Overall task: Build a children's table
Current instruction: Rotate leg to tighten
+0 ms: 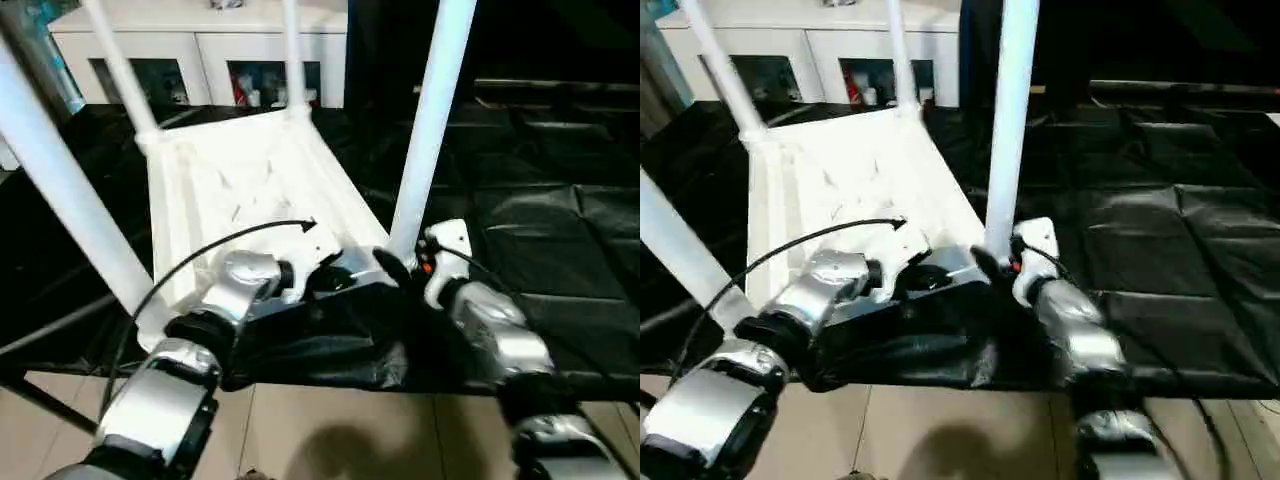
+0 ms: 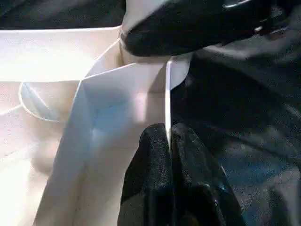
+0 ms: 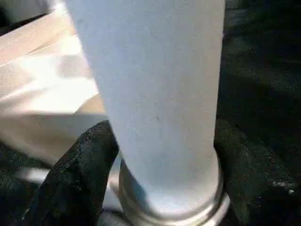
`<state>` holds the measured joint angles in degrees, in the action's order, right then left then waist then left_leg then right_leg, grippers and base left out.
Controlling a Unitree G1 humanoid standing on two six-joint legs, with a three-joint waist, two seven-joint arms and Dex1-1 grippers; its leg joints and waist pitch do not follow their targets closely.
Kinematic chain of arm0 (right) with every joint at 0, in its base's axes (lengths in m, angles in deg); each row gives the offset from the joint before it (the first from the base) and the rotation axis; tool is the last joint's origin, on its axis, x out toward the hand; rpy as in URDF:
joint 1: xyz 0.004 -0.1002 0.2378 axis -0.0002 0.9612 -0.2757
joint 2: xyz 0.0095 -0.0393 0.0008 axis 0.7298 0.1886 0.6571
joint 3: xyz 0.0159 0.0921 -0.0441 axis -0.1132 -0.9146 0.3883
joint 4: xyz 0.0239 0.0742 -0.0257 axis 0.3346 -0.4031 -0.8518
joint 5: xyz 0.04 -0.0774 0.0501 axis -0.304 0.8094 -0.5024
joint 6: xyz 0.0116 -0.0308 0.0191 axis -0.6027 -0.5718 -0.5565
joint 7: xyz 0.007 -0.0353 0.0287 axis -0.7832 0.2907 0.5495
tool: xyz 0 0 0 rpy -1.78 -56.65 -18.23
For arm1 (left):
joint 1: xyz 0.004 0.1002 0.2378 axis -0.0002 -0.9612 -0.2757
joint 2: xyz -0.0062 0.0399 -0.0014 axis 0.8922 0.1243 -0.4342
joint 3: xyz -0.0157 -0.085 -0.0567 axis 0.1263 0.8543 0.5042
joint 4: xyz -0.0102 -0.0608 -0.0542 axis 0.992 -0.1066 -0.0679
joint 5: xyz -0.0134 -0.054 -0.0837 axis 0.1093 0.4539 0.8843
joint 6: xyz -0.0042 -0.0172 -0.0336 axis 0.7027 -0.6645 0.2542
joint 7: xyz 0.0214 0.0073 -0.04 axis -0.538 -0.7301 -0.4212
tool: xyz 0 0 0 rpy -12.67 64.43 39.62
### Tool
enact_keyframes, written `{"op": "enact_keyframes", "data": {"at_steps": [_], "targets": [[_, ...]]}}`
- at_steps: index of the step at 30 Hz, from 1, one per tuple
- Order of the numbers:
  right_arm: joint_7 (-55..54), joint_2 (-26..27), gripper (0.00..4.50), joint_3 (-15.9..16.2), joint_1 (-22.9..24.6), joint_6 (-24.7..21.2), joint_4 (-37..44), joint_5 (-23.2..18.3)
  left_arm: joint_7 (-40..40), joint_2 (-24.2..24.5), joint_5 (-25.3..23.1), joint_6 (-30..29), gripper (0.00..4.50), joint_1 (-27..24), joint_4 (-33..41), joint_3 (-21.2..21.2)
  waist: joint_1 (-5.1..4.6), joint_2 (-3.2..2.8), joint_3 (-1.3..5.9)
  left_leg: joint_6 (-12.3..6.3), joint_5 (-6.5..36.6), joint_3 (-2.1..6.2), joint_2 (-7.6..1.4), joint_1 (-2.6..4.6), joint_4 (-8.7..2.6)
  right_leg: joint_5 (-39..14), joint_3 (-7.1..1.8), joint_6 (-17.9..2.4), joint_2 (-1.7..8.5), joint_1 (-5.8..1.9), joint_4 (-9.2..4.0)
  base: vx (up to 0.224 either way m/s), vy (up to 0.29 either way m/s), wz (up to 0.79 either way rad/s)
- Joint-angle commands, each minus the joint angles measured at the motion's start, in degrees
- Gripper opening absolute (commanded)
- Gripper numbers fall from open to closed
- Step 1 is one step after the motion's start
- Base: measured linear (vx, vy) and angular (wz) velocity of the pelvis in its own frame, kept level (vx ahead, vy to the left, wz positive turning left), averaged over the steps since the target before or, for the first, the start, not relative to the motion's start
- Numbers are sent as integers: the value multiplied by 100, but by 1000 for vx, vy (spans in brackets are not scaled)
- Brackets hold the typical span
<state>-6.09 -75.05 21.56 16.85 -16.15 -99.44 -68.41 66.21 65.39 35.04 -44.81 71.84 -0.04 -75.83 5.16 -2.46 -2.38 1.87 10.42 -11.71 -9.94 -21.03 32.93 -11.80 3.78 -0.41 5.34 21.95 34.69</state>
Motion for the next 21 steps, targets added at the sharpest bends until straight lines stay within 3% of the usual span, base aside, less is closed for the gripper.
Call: {"op": "enact_keyframes", "data": {"at_steps": [1, 2, 6, 7, 8, 9, 11, 12, 13, 14, 16, 17, 21], "targets": [[1149, 123, 335, 831, 159, -224, 276, -132, 443, -135, 108, 231, 0, -32, 224, -271, 25, 107, 297, -403, 1236, 178, -367, 27, -383, -784, -260, -1289, 405, -239, -459, 0, 0, 0], [1429, -57, 335, 849, 212, -231, 401, -188, 679, -36, 119, 269, 0, -72, 275, -303, 41, 67, 308, -463, 1134, 174, -376, 31, -366, -649, -259, -1343, 413, -226, -434, 0, 0, 0], [2074, -517, 335, 912, 290, -191, 613, -274, 1240, 212, 205, 274, 0, -173, 426, -322, 42, 60, 314, -489, 1079, 172, -390, 40, -360, -503, -245, -1493, 415, -226, -411, 0, 0, 0], [2341, -661, 335, 930, 325, -190, 712, -282, 1428, 296, 220, 280, 0, -206, 454, -321, 58, 98, 322, -574, 946, 167, -390, 24, -341, -328, -242, -1541, 415, -249, -381, 0, 0, 0], [2428, -703, 335, 933, 337, -196, 748, -283, 1488, 320, 223, 284, 0, -214, 459, -318, 59, 89, 328, -609, 912, 160, -388, 27, -331, -261, -242, -1551, 412, -239, -376, 0, 0, 0], [2761, -877, 335, 960, 371, -241, 883, -304, 1753, 432, 235, 298, 0, -249, 477, -321, 68, 120, 327, -667, 851, 159, -391, 27, -329, -177, -240, -1576, 415, -241, -373, 0, 0, 0], [3069, -1045, 335, 1009, 385, -331, 1002, -354, 1985, 551, 247, 308, 0, -282, 503, -332, 98, 102, 333, -725, 793, 159, -401, 32, -319, -59, -238, -1612, 416, -229, -349, 0, 0, 0], [3245, -1136, 335, 1042, 378, -384, 1041, -368, 2106, 621, 264, 281, 0, -303, 530, -329, 98, 135, 326, -730, 813, 157, -406, 31, -325, -75, -237, -1620, 416, -232, -351, 0, 0, 0], [3326, -1175, 335, 1060, 367, -402, 1044, -360, 2163, 656, 277, 256, 0, -314, 549, -324, 128, 117, 318, -705, 865, 156, -409, 40, -326, -197, -238, -1629, 424, -220, -357, 0, 0, 0], [3384, -1197, 335, 1078, 346, -405, 1022, -343, 2212, 690, 288, 233, 0, -325, 572, -319, 135, 162, 312, -692, 896, 149, -411, 47, -331, -272, -241, -1616, 423, -214, -371, 0, 0, 0], [3455, -1228, 335, 1123, 309, -420, 982, -358, 2279, 726, 314, 178, 0, -352, 648, -308, 158, 167, 310, -607, 933, 154, -420, 52, -342, -443, -244, -1600, 439, -210, -372, 0, 0, 0], [3522, -1233, 310, 1147, 281, -468, 960, -395, 2303, 744, 348, 132, 0, -371, 712, -296, 162, 193, 306, -571, 945, 153, -422, 55, -348, -497, -246, -1589, 438, -208, -373, 0, 0, 0], [3550, -1158, 270, 1162, 250, -494, 904, -400, 2219, 737, 381, 104, 0, -375, 748, -256, 169, 189, 316, -545, 819, 152, -415, 53, -338, -282, -248, -1615, 436, -209, -338, 0, 0, 0]]}}
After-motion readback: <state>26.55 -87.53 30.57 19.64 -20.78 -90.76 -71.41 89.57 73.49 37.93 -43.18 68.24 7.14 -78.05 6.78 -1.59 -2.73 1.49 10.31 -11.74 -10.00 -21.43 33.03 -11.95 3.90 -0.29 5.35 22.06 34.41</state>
